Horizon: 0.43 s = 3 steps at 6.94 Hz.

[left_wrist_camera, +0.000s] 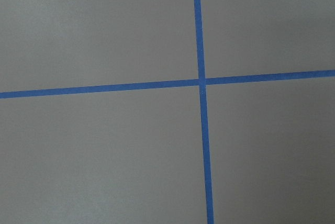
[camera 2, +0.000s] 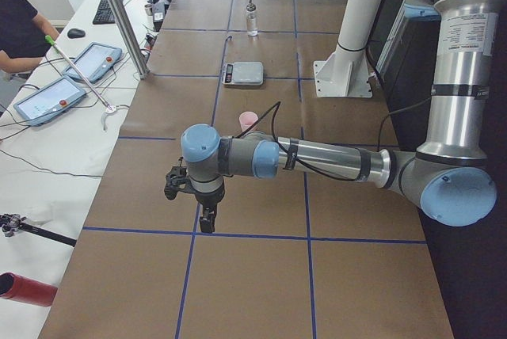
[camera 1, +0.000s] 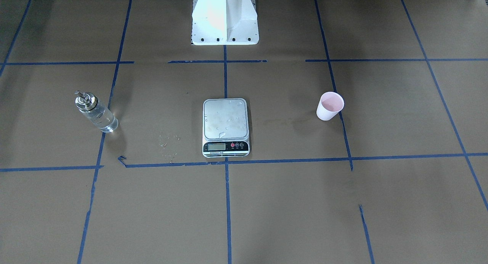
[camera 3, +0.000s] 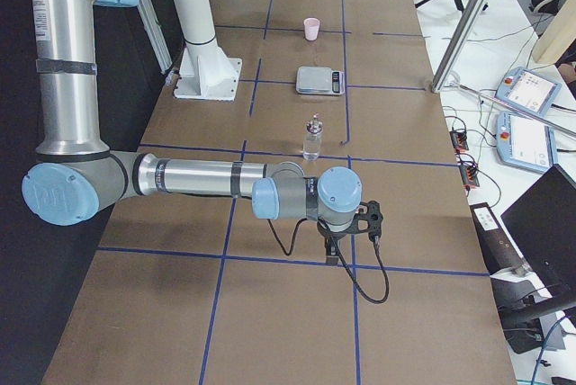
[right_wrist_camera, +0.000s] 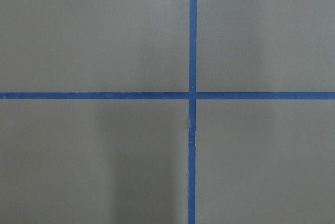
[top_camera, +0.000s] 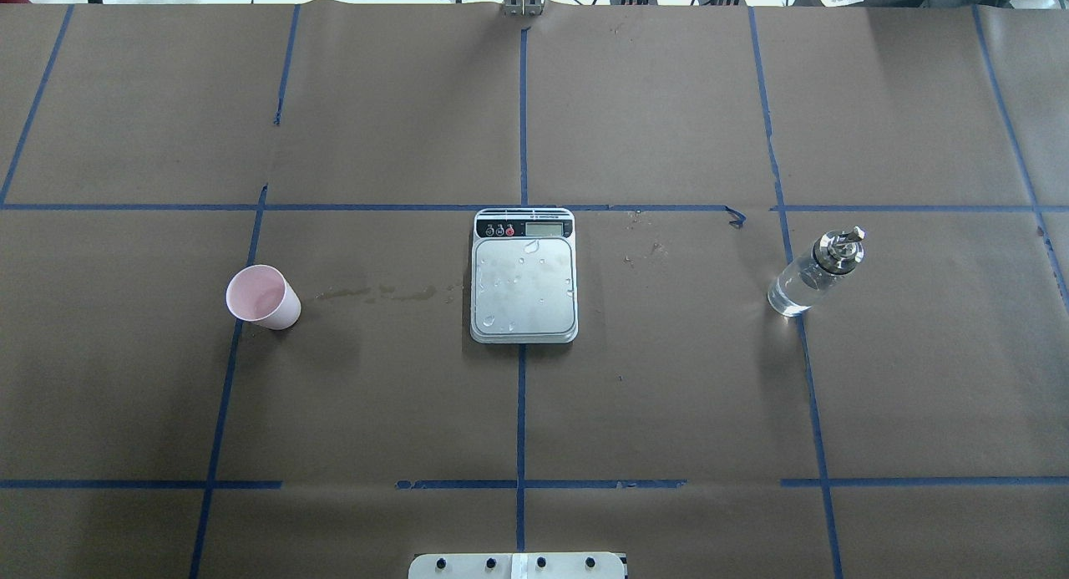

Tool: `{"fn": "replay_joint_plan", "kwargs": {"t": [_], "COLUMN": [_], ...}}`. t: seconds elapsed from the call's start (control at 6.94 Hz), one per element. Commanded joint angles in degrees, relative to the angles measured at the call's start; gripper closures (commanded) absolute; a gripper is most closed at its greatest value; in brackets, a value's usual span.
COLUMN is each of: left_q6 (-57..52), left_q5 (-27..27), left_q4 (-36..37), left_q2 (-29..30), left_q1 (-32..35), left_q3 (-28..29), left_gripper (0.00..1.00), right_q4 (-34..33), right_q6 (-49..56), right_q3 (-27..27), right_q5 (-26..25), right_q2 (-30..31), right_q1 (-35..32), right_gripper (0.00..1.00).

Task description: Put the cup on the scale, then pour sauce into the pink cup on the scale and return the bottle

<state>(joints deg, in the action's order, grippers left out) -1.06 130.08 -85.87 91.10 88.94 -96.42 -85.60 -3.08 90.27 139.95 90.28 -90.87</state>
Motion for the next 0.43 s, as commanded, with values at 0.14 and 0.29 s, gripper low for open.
{"fn": "replay_joint_plan", "kwargs": {"t": [0.14, 0.29], "left_q6": [0.6, 0.9], "left_q5": [0.1, 0.0], "left_q4": [0.1, -0.5], "left_q2": [0.2, 1.9], "left_q1": [0.1, -0.3], "left_q3": [-5.4, -10.4], "left_gripper": [0.0, 0.0], "right_q4": [0.4, 0.4], "right_q6": [0.0, 0.0], "right_q3": [-0.4, -0.4], "right_q5": [-0.1, 0.0], "right_q2": [0.0, 0.0], "right_q1": [0.0, 0.0], "right_gripper": [0.0, 0.0]}}
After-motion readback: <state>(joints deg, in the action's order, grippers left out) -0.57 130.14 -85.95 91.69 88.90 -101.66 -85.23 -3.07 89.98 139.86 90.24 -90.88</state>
